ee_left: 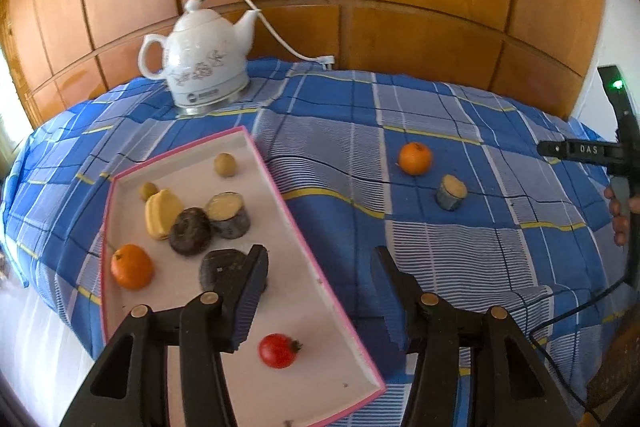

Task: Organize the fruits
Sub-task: 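Move both tools back toward the orange and yellow-topped chunk on the bedspread, then close the left tool around the yellow-topped cylindrical chunk, then lift the chunk with the left tool while the right tool grasps the orange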

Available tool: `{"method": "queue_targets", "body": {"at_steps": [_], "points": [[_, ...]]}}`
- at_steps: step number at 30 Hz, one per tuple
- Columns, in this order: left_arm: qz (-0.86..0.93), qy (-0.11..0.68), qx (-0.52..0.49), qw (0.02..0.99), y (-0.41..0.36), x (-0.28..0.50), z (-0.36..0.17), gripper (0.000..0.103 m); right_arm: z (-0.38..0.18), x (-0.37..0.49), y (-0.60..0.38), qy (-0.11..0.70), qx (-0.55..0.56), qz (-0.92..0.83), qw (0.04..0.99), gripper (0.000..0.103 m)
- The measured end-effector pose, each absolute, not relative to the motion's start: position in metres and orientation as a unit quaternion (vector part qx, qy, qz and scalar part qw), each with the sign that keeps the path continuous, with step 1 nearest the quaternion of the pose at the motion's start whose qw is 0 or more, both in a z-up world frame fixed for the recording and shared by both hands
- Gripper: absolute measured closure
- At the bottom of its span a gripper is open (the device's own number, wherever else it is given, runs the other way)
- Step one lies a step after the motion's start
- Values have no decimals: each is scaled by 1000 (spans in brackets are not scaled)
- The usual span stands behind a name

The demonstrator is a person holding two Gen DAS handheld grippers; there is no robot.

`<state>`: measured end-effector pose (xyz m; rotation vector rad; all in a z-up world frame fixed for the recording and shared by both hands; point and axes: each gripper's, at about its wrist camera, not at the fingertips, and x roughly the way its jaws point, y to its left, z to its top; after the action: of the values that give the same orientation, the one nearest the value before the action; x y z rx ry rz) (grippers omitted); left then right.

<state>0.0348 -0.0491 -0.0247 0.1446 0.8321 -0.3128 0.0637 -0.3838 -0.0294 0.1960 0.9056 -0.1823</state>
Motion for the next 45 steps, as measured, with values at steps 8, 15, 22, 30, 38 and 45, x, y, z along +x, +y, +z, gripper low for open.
{"method": "queue_targets", "body": {"at_steps": [8,15,22,30,38,45], "points": [[-187,419,72,885,-84,52,-30,49,-34,66,-382,453,75,-103,882,48],[-241,436,73,864,-126,67,-41,49,-29,65,-382,446,82,-99,886,48],[-260,454,71,849,-155,82,-54,49,-26,65,-377,444,84,-85,888,48],[-268,452,102,845,-198,97,-65,49,-23,64,-381,440,102,-83,888,48],[-268,454,118,841,-215,109,-86,70,-25,66,-380,444,106,-75,887,47],[-277,431,98,853,-188,76,-71,70,-27,67,-380,448,106,-76,885,47]]}}
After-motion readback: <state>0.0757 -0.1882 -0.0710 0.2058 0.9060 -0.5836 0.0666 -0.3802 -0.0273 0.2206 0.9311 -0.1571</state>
